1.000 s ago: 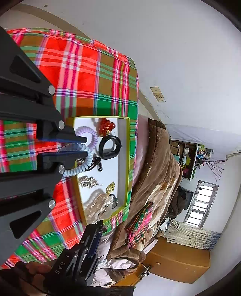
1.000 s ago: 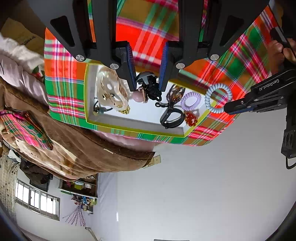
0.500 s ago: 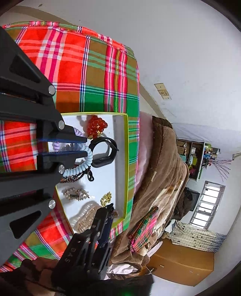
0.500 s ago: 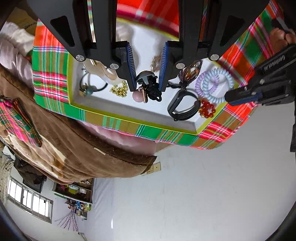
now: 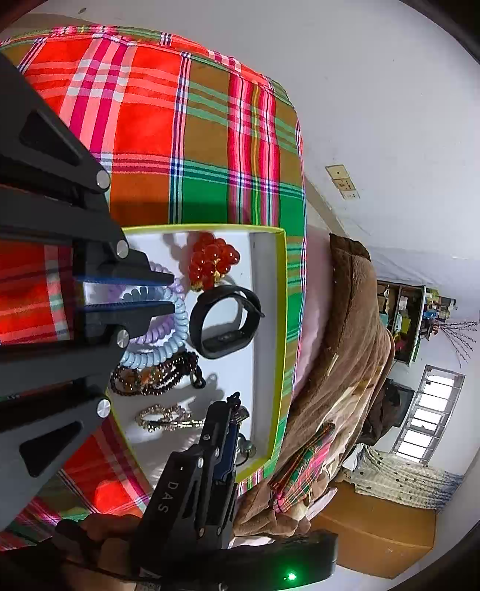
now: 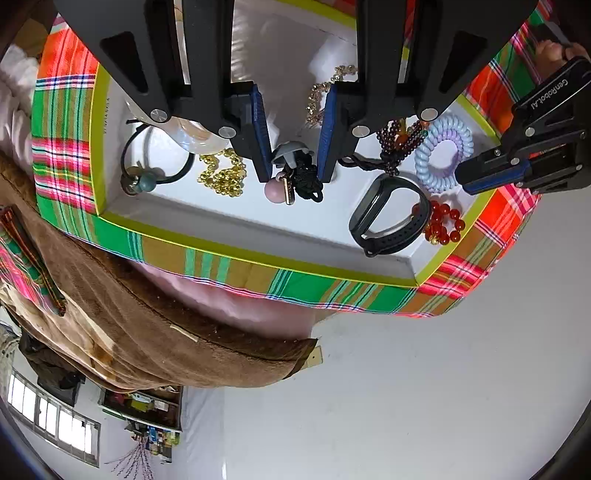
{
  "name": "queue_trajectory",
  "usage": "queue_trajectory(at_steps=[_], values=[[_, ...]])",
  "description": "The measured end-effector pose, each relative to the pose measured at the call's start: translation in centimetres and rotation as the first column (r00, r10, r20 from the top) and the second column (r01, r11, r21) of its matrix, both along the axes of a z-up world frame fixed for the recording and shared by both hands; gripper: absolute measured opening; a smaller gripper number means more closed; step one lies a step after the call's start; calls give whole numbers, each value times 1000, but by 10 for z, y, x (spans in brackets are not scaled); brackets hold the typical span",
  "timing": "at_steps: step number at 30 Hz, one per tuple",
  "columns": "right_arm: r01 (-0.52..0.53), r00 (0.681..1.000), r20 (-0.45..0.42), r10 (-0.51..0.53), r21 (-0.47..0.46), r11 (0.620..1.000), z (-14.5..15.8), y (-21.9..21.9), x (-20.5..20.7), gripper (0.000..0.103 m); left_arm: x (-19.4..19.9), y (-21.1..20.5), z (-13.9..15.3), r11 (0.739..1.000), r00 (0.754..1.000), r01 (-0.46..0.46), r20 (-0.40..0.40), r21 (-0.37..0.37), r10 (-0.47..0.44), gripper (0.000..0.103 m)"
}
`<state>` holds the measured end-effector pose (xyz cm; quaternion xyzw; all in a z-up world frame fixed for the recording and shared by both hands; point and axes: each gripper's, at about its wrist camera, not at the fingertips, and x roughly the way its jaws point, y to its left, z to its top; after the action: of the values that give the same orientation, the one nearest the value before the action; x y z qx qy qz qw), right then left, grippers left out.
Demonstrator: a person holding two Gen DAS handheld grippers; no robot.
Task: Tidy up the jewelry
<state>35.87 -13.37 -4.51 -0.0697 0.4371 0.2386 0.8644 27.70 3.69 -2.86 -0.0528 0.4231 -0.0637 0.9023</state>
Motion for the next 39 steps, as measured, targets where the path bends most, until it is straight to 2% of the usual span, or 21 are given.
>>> queue_trajectory(at_steps=[6, 9, 12, 16, 17, 28, 30, 39], values=[[-8, 1000, 21, 8, -14, 1000, 3, 4, -4, 28, 1, 3, 2, 1000, 1000, -10, -2, -3, 10, 9], [-2, 1000, 31, 3, -10, 1000, 7, 1, -7, 35, 1, 2, 4, 1000, 1000, -9, -7, 8, 9, 9], [2, 999, 51, -2, -9, 1000, 14, -2, -12, 36, 0, 1, 8, 1000, 1000, -7, -4, 10, 7, 10], [6, 997, 73, -7, 6, 1000, 26, -6, -24, 36, -9, 1, 17, 1000, 1000, -7, 15, -4, 7, 29], [6, 997, 80, -7, 9, 1000, 29, -7, -28, 36, -11, 2, 20, 1000, 1000, -10, 21, -7, 10, 31], [10, 990, 137, -13, 25, 1000, 63, -26, -93, 38, -56, -7, 51, 1000, 997, -14, 71, -2, 14, 37], [16, 990, 140, -20, 32, 999, 67, -33, -107, 42, -67, -9, 55, 1000, 997, -18, 77, 1, 18, 39], [63, 981, 181, -72, 57, 996, 84, -59, -175, 44, -122, -12, 60, 998, 994, -64, 90, -5, 65, 43]])
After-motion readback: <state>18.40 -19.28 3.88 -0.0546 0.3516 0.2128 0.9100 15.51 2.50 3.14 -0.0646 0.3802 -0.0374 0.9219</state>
